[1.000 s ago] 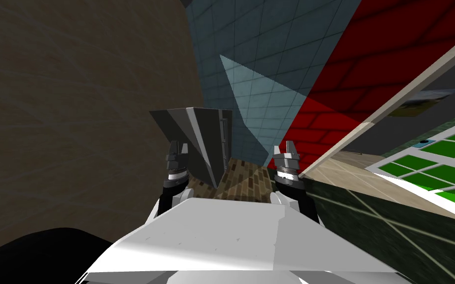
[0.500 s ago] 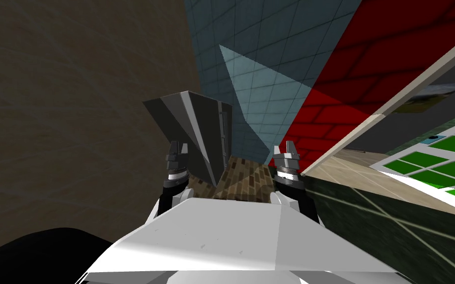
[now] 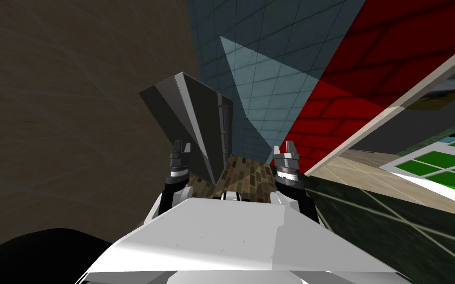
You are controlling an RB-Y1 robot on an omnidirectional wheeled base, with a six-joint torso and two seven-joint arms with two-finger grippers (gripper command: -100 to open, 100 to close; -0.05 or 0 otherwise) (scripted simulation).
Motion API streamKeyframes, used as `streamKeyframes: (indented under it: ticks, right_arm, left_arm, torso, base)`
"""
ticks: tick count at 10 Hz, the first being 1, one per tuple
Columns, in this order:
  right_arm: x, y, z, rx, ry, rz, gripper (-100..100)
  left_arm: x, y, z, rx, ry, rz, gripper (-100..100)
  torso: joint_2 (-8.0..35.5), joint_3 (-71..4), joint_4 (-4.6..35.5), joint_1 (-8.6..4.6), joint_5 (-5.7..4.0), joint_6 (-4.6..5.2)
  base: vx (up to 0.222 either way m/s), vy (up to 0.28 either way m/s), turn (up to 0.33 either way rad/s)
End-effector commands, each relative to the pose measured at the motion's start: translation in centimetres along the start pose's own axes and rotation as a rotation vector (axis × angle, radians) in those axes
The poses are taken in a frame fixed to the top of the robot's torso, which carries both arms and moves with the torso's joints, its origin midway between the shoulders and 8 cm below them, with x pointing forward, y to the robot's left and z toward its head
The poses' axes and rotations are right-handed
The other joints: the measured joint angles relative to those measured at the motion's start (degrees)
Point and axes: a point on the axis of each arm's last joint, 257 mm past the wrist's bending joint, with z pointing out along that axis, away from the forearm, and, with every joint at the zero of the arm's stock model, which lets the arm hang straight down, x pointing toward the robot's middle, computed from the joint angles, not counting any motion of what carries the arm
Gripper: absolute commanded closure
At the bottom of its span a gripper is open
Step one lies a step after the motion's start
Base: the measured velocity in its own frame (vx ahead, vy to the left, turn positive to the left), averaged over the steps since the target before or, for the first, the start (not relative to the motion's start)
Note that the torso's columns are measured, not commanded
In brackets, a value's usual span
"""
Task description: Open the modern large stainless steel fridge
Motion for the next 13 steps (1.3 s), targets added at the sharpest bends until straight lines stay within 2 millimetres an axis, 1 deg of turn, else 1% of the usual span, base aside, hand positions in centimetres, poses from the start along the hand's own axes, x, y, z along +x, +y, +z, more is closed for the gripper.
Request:
streamKeyframes:
  ticks: [1,2,3,4,5,6,7,8,9,10,11,12,13]
  right_arm:
    - [0.0,0.0,0.0,0.000,0.000,0.000,0]
    - [0.0,0.0,0.0,0.000,0.000,0.000,0]
    - [0.0,0.0,0.0,0.000,0.000,0.000,0]
    - [0.0,0.0,0.0,0.000,0.000,0.000,0]
    - [0.0,0.0,0.0,0.000,0.000,0.000,0]
    - [0.0,0.0,0.0,0.000,0.000,0.000,0]
    - [0.0,0.0,0.0,0.000,0.000,0.000,0]
    - [0.0,0.0,0.0,0.000,0.000,0.000,0]
    - [0.0,0.0,0.0,0.000,0.000,0.000,0]
    - [0.0,0.0,0.0,0.000,0.000,0.000,0]
    - [0.0,0.0,0.0,0.000,0.000,0.000,0]
    - [0.0,0.0,0.0,0.000,0.000,0.000,0]
    - [0.0,0.0,0.0,0.000,0.000,0.000,0]
  left_arm:
    - [1.0,2.8,0.8,-0.037,0.047,-0.031,-100]
    - [1.0,2.6,1.2,-0.025,0.046,-0.034,-100]
    - [1.2,3.9,1.7,-0.045,0.058,-0.049,-100]
    - [1.3,3.8,1.8,-0.039,0.058,-0.050,-100]
    - [1.4,5.3,2.4,-0.062,0.067,-0.067,-100]
    - [1.5,5.2,2.6,-0.055,0.066,-0.069,-100]
    - [1.5,6.9,3.1,-0.086,0.071,-0.086,-100]
    - [1.6,6.6,3.6,-0.072,0.071,-0.089,-100]
    - [1.6,8.6,3.9,-0.112,0.072,-0.107,-100]
    - [1.7,8.1,4.7,-0.092,0.071,-0.112,-100]
    - [1.6,10.2,5.2,-0.132,0.069,-0.133,-100]
    - [1.8,9.6,5.9,-0.112,0.069,-0.138,-100]
    - [1.5,11.6,6.1,-0.158,0.063,-0.157,-100]
  torso:
    - [0.0,0.0,0.0,-0.01,0.00,0.00]
    - [0.1,0.0,0.1,0.02,0.00,0.00]
    - [0.2,0.0,0.1,0.16,0.04,0.01]
    - [0.2,0.0,0.1,0.21,0.06,-0.01]
    - [0.2,0.0,0.1,0.21,0.06,0.00]
    - [0.1,0.0,0.1,0.07,0.03,0.00]
    - [0.2,0.0,0.1,0.08,0.01,0.00]
    - [0.2,0.0,0.1,0.06,0.02,-0.01]
    - [0.2,0.0,0.1,0.10,0.02,0.01]
    - [0.1,0.0,0.1,0.09,0.03,0.00]
    - [0.1,0.0,0.1,0.13,0.03,0.00]
    - [0.1,0.0,0.1,0.10,0.03,-0.01]
    - [0.1,0.0,0.1,0.10,0.02,0.01]
  base:
    - [0.054,-0.089,0.092]
    - [0.038,-0.063,0.027]
    - [0.040,-0.049,0.059]
    - [0.027,-0.037,0.039]
    - [0.039,-0.061,0.067]
    - [0.030,-0.056,0.047]
    - [0.019,-0.068,0.084]
    - [0.024,-0.061,0.045]
    - [0.048,-0.068,0.080]
    - [0.036,-0.059,0.051]
    - [0.041,-0.067,0.095]
    - [0.045,-0.068,0.049]
    - [0.049,-0.083,0.082]
